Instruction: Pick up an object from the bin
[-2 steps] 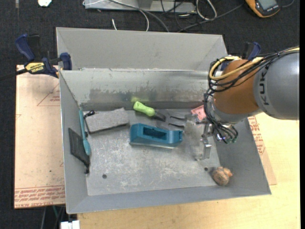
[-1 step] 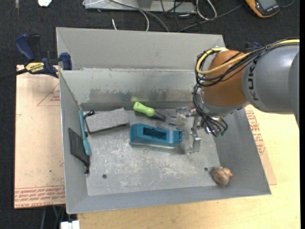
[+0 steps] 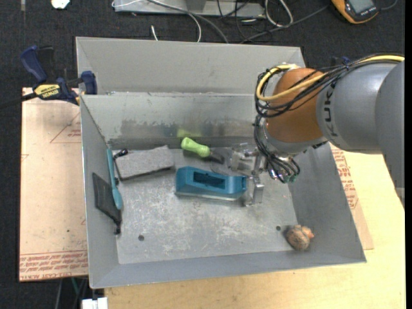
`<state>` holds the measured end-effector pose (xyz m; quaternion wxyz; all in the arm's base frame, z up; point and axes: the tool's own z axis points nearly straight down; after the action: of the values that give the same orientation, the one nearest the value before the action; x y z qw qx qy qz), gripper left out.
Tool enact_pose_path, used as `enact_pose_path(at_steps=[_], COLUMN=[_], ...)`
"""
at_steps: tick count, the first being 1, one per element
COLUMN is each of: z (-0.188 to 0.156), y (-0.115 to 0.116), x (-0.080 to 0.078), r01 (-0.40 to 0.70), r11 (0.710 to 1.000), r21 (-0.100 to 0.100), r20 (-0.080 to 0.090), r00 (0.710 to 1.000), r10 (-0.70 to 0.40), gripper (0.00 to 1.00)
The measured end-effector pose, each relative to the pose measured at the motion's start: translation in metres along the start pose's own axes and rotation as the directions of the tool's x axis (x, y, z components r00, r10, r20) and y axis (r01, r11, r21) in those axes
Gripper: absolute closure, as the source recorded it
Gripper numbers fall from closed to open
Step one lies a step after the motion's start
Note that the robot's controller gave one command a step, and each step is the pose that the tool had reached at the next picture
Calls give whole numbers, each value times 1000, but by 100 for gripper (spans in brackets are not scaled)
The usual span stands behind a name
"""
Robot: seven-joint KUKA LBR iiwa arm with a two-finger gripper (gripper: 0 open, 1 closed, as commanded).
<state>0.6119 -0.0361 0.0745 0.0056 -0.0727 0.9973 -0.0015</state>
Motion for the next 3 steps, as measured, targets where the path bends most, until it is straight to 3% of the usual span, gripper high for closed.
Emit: enact_pose_path(at_steps=[1, 2, 3], z=[0, 3, 3], y=[15, 26, 36], x=[2, -2, -3], r01=[12, -147, -7], r11=[1000, 989, 1000], r21=[1, 4, 3], r20=[2, 0, 6], r00=[1000, 989, 1000], r10=[-12, 147, 7], gripper=[0, 0, 0])
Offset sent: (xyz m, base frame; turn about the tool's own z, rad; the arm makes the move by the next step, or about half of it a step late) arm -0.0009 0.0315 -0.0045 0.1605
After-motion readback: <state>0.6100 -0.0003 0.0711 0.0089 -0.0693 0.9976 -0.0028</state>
